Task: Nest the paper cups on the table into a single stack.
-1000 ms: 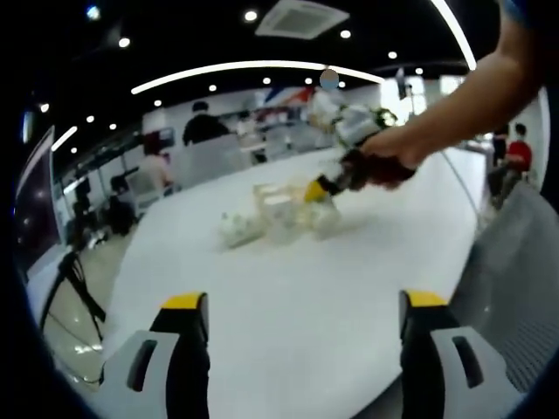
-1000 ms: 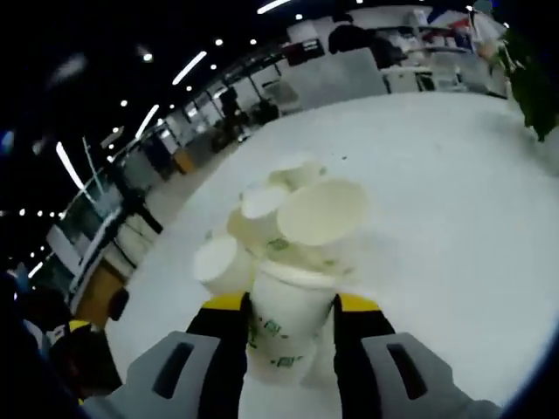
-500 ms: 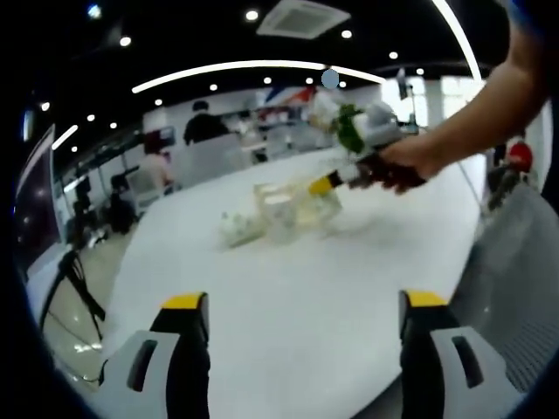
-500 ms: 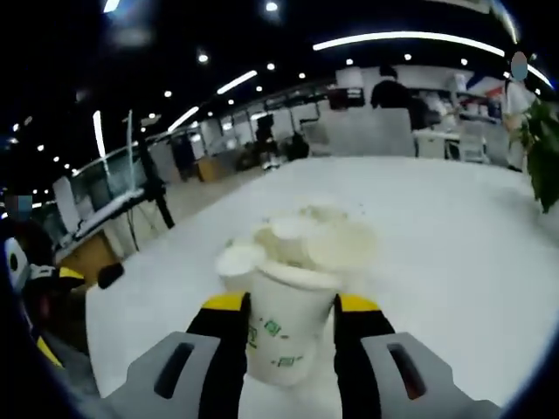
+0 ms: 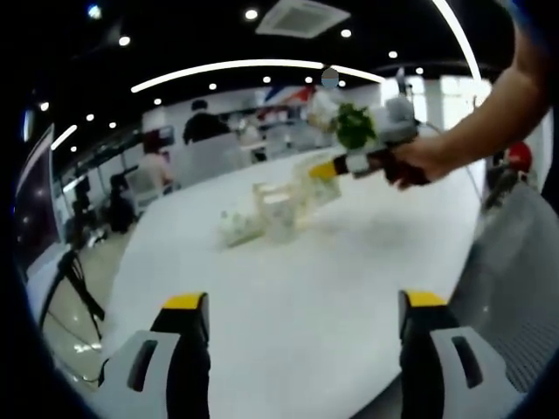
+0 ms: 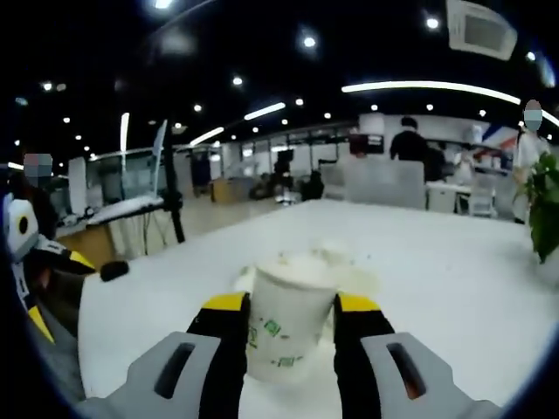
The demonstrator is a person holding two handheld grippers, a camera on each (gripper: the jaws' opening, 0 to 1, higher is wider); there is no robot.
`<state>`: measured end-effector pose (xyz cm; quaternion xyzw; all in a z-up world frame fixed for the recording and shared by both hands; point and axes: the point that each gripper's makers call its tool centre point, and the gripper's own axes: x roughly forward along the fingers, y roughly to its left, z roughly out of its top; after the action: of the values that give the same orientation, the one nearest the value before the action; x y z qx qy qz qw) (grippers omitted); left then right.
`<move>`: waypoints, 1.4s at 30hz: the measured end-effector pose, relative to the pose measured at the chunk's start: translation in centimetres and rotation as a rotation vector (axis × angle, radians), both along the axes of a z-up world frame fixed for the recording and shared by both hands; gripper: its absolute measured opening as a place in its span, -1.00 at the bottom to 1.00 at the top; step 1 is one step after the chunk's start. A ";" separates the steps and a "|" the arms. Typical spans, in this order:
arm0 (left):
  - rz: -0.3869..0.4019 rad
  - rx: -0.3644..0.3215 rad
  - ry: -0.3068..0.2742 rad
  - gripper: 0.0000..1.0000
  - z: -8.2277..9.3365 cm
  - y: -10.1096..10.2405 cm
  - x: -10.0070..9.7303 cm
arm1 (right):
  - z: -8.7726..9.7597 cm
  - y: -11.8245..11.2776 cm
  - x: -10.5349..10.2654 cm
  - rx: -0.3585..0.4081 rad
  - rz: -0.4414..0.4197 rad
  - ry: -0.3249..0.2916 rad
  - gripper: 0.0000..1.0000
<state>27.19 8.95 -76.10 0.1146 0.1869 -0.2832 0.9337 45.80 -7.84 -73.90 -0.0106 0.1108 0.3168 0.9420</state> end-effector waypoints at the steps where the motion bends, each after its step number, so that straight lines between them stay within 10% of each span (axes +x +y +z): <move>1: 0.000 -0.003 0.000 0.77 0.0 0.0 0.0 | 0.1 0.0 -0.2 0.003 0.001 -0.002 -0.29; 42: -0.022 -0.098 0.093 0.81 -0.3 -1.1 -0.7 | -2.3 3.5 -9.7 -0.024 0.225 -0.024 -0.26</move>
<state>26.50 7.83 -76.39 0.0573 0.2148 -0.3073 0.9253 36.10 -4.35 -76.25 -0.0383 0.1015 0.4190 0.9015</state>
